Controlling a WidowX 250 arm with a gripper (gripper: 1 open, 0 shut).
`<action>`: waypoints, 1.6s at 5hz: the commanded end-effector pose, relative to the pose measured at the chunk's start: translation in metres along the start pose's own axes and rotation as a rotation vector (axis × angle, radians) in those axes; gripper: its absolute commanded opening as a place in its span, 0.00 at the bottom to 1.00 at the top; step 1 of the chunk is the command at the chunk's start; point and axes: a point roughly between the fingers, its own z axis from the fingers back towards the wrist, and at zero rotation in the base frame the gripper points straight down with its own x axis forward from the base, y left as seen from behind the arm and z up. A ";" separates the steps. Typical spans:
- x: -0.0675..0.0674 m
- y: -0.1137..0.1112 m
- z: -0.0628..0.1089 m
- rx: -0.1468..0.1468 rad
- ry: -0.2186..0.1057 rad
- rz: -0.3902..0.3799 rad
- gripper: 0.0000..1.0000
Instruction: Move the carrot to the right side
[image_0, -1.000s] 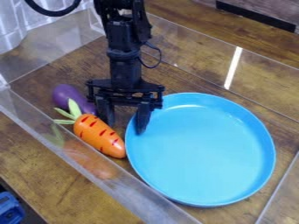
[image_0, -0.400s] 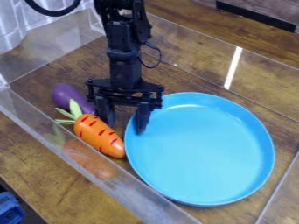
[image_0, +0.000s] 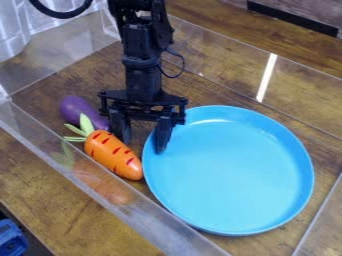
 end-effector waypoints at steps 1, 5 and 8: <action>0.003 -0.006 0.006 -0.001 -0.032 -0.029 1.00; -0.005 0.009 0.005 0.015 -0.024 0.016 1.00; -0.018 0.032 0.006 0.041 -0.001 0.098 1.00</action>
